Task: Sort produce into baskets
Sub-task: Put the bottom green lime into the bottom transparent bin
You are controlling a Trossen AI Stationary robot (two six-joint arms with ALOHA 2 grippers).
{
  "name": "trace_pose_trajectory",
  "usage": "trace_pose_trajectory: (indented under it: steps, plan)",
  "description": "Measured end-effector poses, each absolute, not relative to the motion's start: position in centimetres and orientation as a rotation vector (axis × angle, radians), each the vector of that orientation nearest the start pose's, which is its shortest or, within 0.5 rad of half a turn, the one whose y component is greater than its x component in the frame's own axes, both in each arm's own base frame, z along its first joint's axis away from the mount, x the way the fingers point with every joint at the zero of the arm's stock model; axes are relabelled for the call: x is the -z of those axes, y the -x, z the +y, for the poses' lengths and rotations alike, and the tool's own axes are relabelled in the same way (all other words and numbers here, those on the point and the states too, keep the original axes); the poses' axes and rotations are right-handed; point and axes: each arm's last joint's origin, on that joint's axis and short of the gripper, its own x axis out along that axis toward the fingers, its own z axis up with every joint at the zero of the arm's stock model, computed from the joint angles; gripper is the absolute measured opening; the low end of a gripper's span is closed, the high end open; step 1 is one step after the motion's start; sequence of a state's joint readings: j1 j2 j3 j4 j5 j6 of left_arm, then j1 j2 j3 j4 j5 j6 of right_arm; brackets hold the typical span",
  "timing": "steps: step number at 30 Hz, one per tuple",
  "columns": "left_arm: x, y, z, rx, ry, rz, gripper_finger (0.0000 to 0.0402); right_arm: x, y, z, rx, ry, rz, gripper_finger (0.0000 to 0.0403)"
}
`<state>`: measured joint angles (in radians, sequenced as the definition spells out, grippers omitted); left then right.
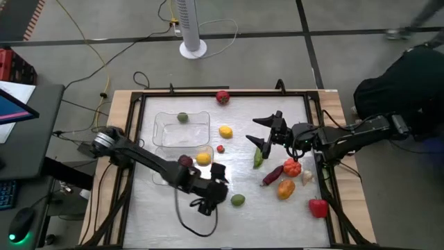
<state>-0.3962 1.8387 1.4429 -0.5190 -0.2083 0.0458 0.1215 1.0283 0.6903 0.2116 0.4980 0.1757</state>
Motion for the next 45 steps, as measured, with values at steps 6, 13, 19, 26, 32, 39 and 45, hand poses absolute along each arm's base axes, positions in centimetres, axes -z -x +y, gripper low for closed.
trace_pose_trajectory:
  steps: [6,13,19,26,32,39,45]
  plan:
    - [-21.8,-40.0,-17.0,0.289,-0.306,0.897,0.0333,-29.3,-22.7,1.4,0.385,-0.133,0.09,0.0379]
    - [-19.7,-42.9,-18.6,0.258,-0.326,0.899,0.0333,-29.3,-22.7,1.4,0.386,-0.133,0.09,0.0379]
    - [-16.5,-43.8,-17.8,0.171,-0.381,0.975,0.0332,-29.2,-22.7,1.4,0.386,-0.131,0.098,0.0379]
    - [-16.2,-44.1,-17.1,0.122,-0.321,0.986,0.0275,-29.2,-22.7,1.4,0.386,-0.13,0.097,0.0379]
    - [-16.3,-44.1,-17.1,0.131,-0.29,0.994,0.0175,-29.2,-22.7,1.4,0.386,-0.13,0.097,0.0379]
    - [-16.7,-43.8,-16.9,0.132,-0.3,1.018,0.0106,-29.2,-22.7,1.4,0.386,-0.13,0.097,0.0379]
    - [-20.0,-43.4,-16.6,0.031,-0.411,1.018,0.0106,-29.1,-22.7,1.4,0.386,-0.125,0.108,0.0379]
